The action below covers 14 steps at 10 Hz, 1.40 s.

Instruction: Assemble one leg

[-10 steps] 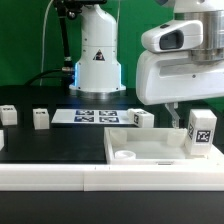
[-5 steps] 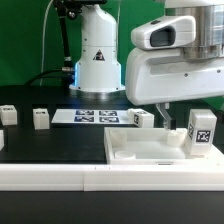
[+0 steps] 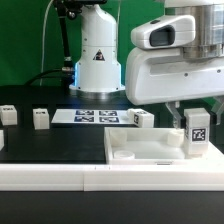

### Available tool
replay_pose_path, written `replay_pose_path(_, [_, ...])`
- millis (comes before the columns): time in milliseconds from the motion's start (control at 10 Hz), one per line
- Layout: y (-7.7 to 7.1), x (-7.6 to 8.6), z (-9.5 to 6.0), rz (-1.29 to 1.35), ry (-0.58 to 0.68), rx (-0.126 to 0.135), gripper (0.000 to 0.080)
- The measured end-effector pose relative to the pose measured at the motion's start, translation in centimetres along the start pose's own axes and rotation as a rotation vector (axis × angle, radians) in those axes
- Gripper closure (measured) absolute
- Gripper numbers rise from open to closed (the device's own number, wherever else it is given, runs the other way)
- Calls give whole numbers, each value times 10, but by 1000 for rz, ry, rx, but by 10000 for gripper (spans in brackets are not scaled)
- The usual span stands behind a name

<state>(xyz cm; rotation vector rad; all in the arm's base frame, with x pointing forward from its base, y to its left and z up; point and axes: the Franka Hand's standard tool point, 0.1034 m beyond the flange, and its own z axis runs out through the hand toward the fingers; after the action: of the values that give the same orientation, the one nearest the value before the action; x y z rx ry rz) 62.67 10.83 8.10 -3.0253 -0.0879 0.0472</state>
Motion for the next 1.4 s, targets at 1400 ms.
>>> replay_pose_path(1400, [-2,-2,2,830,69,-14,508])
